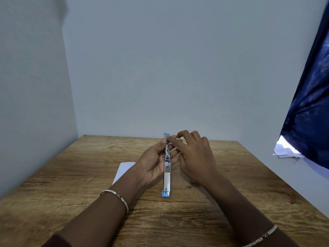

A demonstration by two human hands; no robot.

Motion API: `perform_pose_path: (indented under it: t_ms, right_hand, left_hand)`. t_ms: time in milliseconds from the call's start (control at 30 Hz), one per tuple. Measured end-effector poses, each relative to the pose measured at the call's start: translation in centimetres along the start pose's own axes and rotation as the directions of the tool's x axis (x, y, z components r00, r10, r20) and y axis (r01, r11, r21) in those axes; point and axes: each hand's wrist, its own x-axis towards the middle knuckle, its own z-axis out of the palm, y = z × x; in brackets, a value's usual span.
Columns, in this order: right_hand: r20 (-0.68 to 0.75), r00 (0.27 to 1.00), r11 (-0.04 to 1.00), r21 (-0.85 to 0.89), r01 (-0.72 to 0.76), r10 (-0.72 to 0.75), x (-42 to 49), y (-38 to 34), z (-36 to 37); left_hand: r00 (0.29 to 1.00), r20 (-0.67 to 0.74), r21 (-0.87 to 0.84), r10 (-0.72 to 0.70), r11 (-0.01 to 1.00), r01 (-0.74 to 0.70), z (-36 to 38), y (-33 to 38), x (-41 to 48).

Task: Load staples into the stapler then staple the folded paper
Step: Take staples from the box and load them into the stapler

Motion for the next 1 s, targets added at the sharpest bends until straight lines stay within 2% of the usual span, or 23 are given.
perform_pose_path:
  t_ms: [100, 233, 367, 467, 533, 667, 767, 900, 1000]
  right_hand:
    - [0.046, 0.999, 0.995, -0.096, 0.006, -0.001, 0.1, -0.3, 0.1]
    - [0.082, 0.996, 0.997, -0.074, -0.015, 0.021, 0.1, -0.4, 0.6]
    - [0.118, 0.989, 0.992, 0.087, -0.096, 0.086, 0.1, -0.3, 0.8]
    - [-0.003, 0.985, 0.930, 0.331, -0.161, 0.171, 0.2, -0.2, 0.6]
    - [-0.054, 0.979, 0.877, 0.456, -0.150, 0.196, 0.3, -0.2, 0.5]
    - [-0.063, 0.986, 0.864, 0.492, -0.104, 0.155, 0.2, -0.5, 0.7]
    - [-0.059, 0.980, 0.855, 0.501, -0.135, 0.189, 0.1, -0.3, 0.9]
    - [0.067, 0.960, 0.786, 0.559, -0.263, 0.273, 0.4, 0.2, 1.1]
    - [0.225, 0.929, 0.664, 0.652, -0.367, 0.293, 0.5, 0.3, 1.1]
  left_hand:
    - [1.000, -0.017, 0.009, -0.019, 1.000, 0.020, 0.1, -0.3, -0.1]
    - [1.000, -0.020, -0.002, -0.020, 1.000, 0.020, -0.5, -0.3, 0.1]
    - [0.999, -0.023, 0.004, -0.040, 0.999, 0.040, -1.1, -0.3, 0.5]
    - [1.000, -0.019, 0.027, -0.021, 0.999, 0.021, -1.3, -0.1, 0.6]
    - [1.000, -0.012, 0.029, -0.015, 0.999, 0.016, -1.3, -0.2, 0.6]
    - [1.000, -0.004, 0.020, -0.017, 1.000, 0.017, -0.9, -0.5, 0.3]
    - [0.999, -0.018, 0.036, -0.030, 0.999, 0.030, -0.7, -0.7, 0.2]
    - [0.997, -0.023, 0.012, -0.068, 0.998, 0.068, -0.1, -0.9, 0.0]
    - [0.992, -0.055, -0.016, -0.113, 0.994, 0.112, -0.1, -1.3, 0.2]
